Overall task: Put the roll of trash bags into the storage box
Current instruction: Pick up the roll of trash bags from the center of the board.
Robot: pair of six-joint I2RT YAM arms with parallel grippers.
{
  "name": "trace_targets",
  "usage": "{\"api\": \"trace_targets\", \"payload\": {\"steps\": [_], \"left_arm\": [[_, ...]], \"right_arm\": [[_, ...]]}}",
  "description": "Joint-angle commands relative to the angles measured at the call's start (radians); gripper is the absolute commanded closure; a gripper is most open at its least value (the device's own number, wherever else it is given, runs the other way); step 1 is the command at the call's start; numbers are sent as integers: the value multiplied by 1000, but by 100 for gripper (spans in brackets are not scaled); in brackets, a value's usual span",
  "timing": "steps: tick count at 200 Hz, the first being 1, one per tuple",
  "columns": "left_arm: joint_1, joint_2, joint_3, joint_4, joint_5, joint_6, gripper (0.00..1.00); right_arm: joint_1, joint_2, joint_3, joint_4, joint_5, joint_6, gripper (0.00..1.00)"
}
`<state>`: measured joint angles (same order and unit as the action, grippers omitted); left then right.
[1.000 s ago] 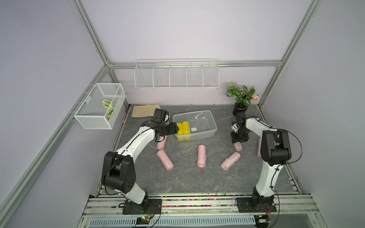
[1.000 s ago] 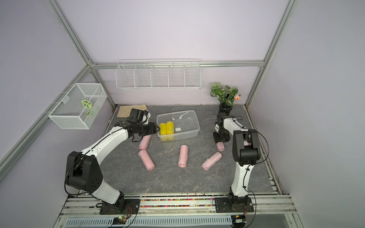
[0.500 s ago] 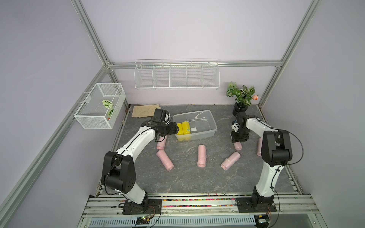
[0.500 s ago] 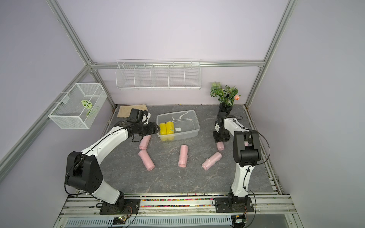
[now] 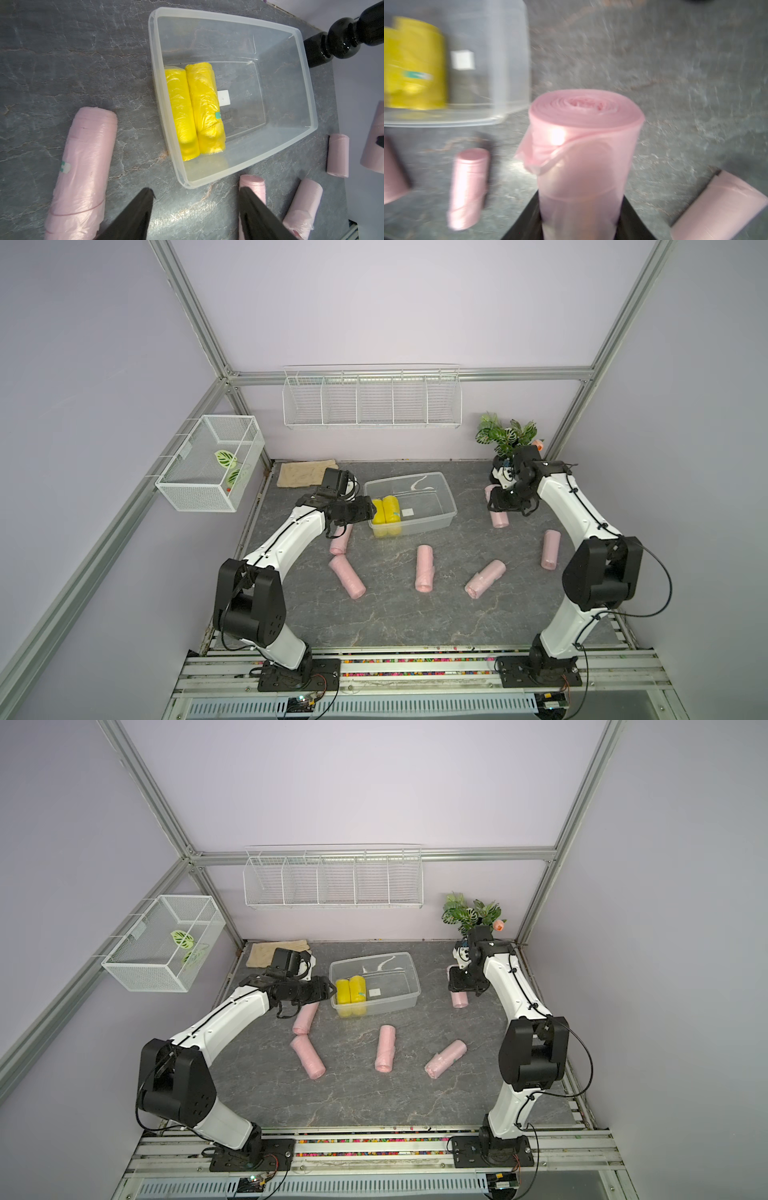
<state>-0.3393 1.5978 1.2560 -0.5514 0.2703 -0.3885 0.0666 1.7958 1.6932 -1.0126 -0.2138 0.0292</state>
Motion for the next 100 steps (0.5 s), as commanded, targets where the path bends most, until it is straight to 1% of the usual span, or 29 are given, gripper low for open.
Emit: {"api": "trace_targets", "payload": {"steps": [1,22,52,100], "left_arm": [[7,-7,-19,18,18,-6,30],[9,-18,-27,28,28,-14,30],[9,-30,-30,35,26,-15,30],[10,-31,-46,41,36,-21,30]], "right_arm": [[5,-25,54,-11,-154,58,60],[32,-21,98,23,-193,105,60],[99,11,156,80,-251,169,60],[226,161,313,127,-262,249,60]]}}
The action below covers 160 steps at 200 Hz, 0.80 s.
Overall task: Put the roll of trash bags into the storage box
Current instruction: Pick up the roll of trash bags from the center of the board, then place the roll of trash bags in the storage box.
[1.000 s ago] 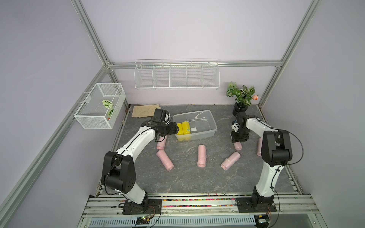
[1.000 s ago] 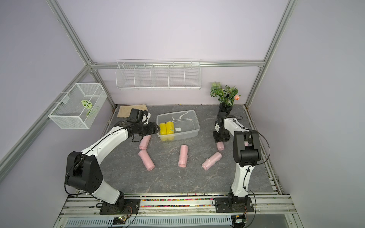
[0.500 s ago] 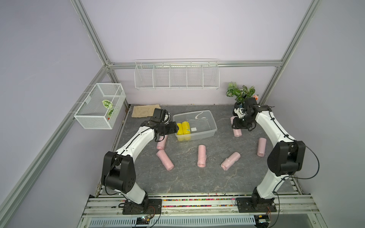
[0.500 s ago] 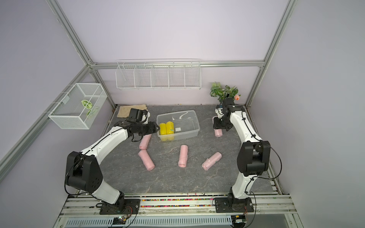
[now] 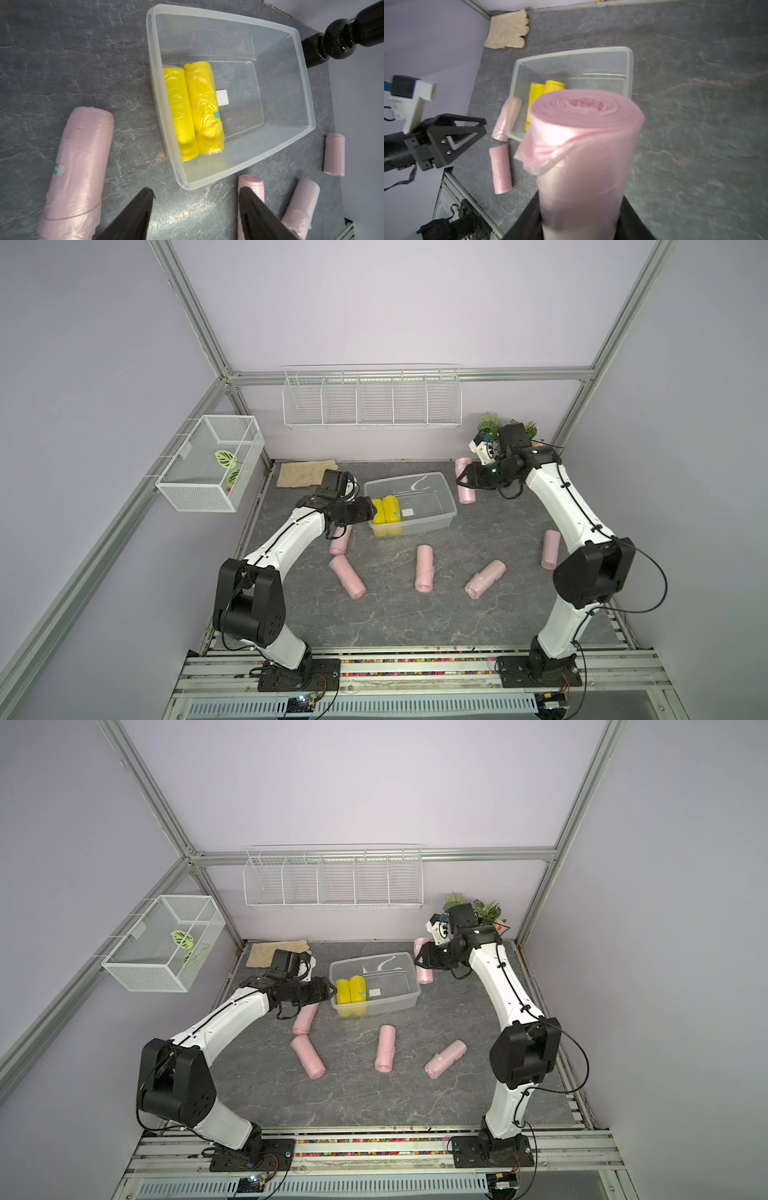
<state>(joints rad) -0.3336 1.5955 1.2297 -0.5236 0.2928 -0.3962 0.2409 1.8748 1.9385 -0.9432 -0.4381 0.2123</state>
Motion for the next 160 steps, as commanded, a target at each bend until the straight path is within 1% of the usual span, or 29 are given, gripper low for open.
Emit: {"api": "trace_targets", "payload": {"steps": [1,28,56,97,121,160], "left_arm": [[4,-29,-20,13,12,-14,30],[6,-38,-25,10,3,-10,30],[7,-41,-32,10,2,-10,30],[7,-46,-39,14,3,-11,30],[9,-50,-43,14,2,-11,30],[12,-53,-47,16,3,-12,30]], "right_arm": [[54,87,72,58,-39,66,60],[116,193,174,66,-36,97,60],[154,287,259,71,-15,125,60],[175,365,272,134,16,180,60],[180,416,287,133,-9,198,60],[197,495,309,118,-16,206,61]]}}
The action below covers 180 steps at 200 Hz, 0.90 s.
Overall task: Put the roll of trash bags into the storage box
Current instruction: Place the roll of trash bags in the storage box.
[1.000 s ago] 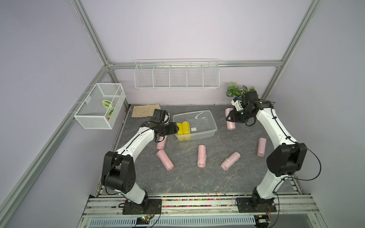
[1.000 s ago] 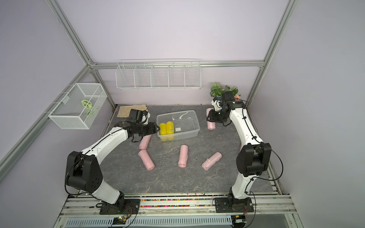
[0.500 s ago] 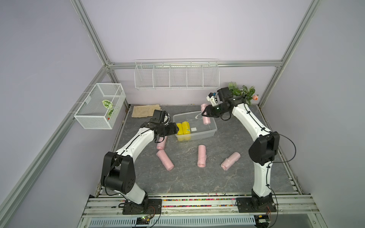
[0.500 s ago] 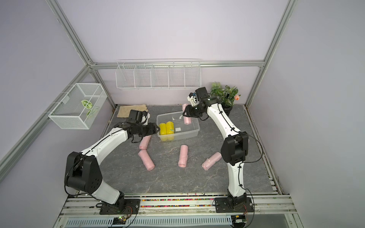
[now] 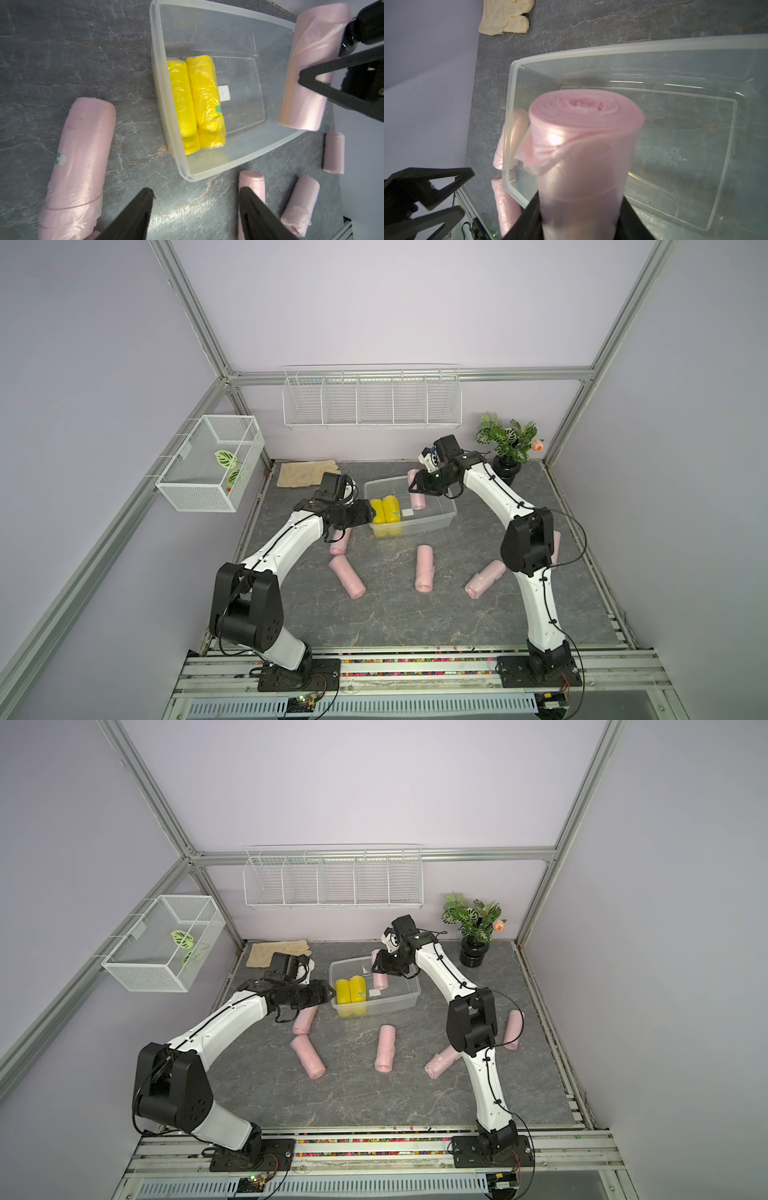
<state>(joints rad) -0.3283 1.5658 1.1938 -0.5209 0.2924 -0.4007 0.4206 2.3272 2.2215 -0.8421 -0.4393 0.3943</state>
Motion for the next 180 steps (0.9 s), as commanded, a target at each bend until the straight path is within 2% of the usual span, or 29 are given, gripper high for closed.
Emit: {"api": "trace_targets", "payload": {"steps": [1,111,180], "left_arm": [[7,-22,-11,12,4,-7,30],[14,-34,-28,21,4,-9,30],[17,-36,-33,22,5,-9,30]], "right_arm": [[18,43,27,16,-15,25,61],[33,204,94,-26,-44,71,61],[41,246,123,-43,-59,82,61]]}}
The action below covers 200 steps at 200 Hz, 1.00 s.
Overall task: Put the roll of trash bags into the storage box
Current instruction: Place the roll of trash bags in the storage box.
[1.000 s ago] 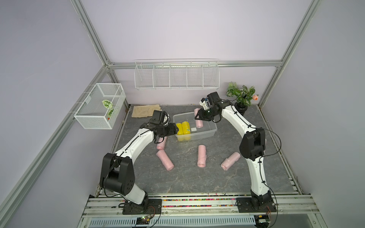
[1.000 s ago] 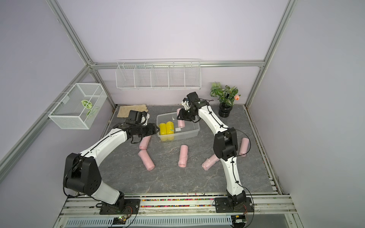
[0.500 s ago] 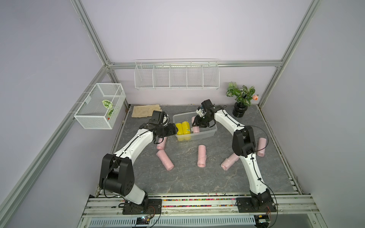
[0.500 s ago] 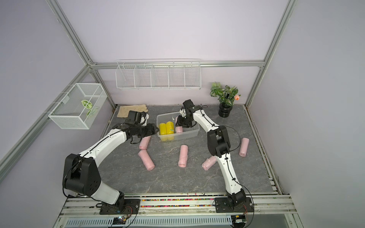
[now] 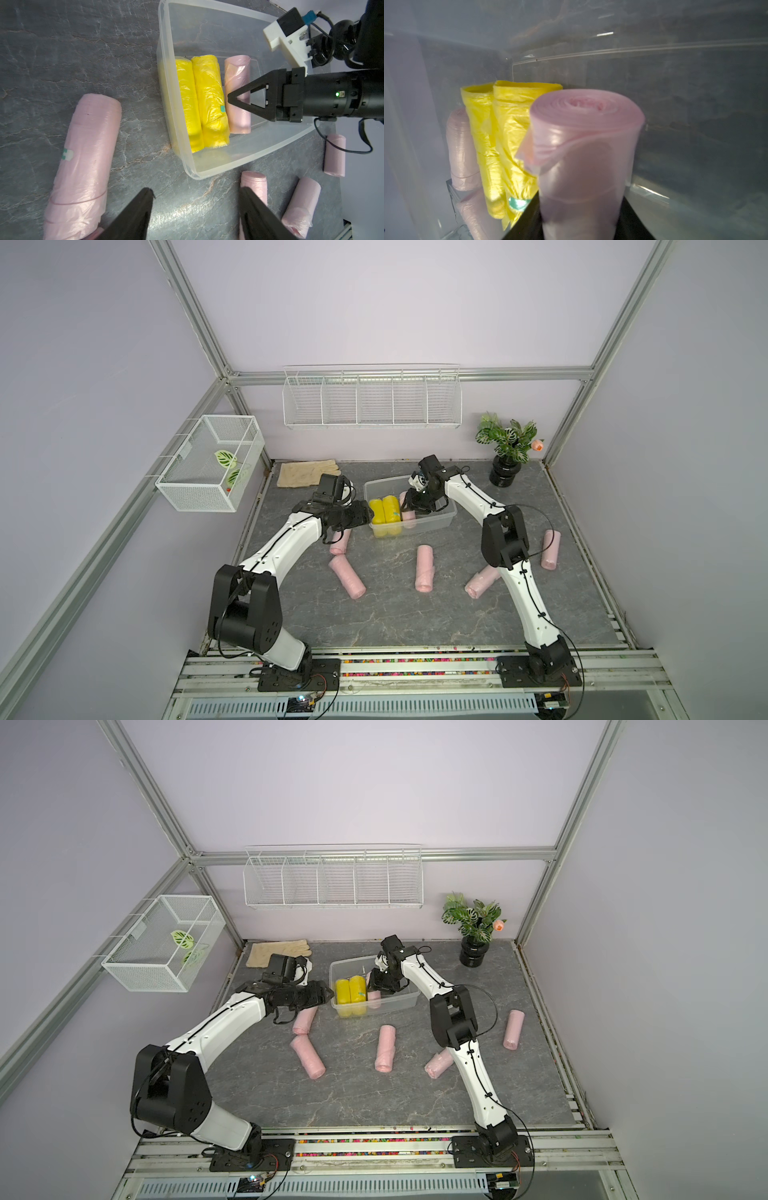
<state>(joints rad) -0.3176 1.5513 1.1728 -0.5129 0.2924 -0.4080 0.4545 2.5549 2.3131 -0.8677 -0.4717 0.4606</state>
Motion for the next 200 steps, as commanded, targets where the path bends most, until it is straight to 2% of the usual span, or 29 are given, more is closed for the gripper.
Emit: {"api": "trace_targets", "payload": {"steps": [1,23,82,117,200], "left_arm": [[7,-22,-12,14,5,-2,30],[9,-20,-13,15,8,-1,30],[10,-26,-16,14,10,-1,30],[11,-26,-18,16,9,-2,30],[10,-27,-25,23,12,-5,30]], "right_arm": [[8,19,33,-18,-27,15,61],[9,29,38,-25,-28,15,60],[10,34,39,-25,-30,23,51],[10,13,38,-22,-28,23,44],[17,-52,37,-27,-19,12,33]]}}
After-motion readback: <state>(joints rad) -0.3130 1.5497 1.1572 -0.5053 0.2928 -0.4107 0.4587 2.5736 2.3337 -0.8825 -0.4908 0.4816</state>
